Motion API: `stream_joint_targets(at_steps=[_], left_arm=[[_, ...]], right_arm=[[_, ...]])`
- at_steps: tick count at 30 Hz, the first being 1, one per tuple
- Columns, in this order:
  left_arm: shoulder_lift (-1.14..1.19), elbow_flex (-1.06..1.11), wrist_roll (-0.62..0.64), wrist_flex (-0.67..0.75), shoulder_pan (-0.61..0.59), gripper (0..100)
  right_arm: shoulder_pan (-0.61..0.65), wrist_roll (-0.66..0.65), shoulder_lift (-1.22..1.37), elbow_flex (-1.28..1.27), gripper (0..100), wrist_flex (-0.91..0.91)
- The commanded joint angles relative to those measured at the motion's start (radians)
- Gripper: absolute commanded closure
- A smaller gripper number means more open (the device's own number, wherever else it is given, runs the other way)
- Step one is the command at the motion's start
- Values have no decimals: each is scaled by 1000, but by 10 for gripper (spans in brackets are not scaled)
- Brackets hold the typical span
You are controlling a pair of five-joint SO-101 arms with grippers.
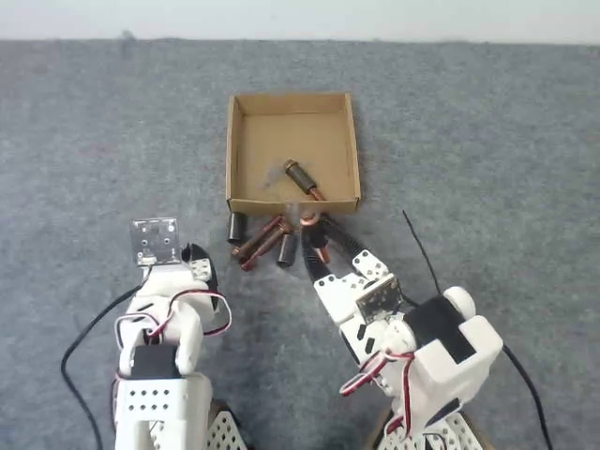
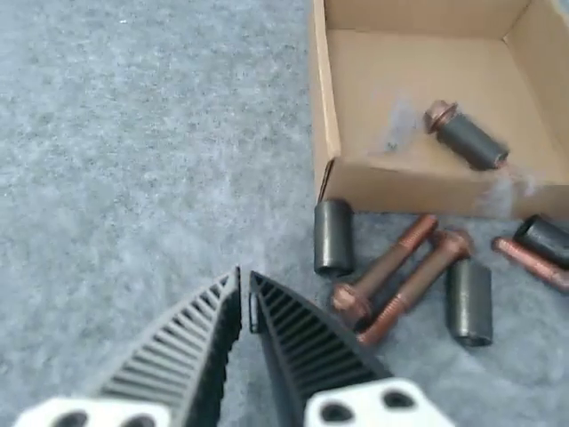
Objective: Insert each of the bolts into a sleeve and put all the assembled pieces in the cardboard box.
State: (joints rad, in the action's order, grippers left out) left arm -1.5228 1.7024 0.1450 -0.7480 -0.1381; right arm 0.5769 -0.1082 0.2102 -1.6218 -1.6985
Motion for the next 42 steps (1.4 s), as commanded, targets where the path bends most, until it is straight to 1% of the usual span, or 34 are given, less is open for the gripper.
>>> stream_joint_targets(at_steps=[1, 3, 5, 9, 15, 19, 22, 25, 27, 30, 34, 38, 42], left_arm=[[-21, -12, -8, -3, -5, 989], [-21, -10, -8, -12, -5, 989], [-21, -10, -8, -52, -5, 989], [-21, -10, -8, -114, -6, 989], [-21, -10, -8, -110, -84, 989], [-21, -10, -8, -104, -97, 989], [-21, -10, -8, -103, -97, 989], [-21, -10, -8, -103, -97, 989], [-21, -10, -8, -103, -97, 989], [-21, -10, -8, -103, -97, 989], [-21, -10, -8, -103, -97, 989], [-21, -10, -8, -103, -97, 989], [-21, -10, -8, -103, -97, 989]], right_arm=[[-54, -9, -81, 3, 992, -24], [-77, -9, -127, -2, 992, -22], [-97, -9, -160, -2, 992, -16], [-111, -9, -232, 8, 992, 130], [-113, -9, -426, 23, 992, 355], [-114, -11, -598, 51, 992, 622], [-147, -8, -714, 130, 992, 897], [-180, -8, -797, 245, 992, 1190], [-196, -8, -831, 331, 992, 1354], [-206, -8, -840, 457, 992, 1518], [-202, -12, -799, 597, 992, 1629], [-200, -14, -685, 753, 992, 1721], [-200, -14, -536, 937, 992, 1860]])
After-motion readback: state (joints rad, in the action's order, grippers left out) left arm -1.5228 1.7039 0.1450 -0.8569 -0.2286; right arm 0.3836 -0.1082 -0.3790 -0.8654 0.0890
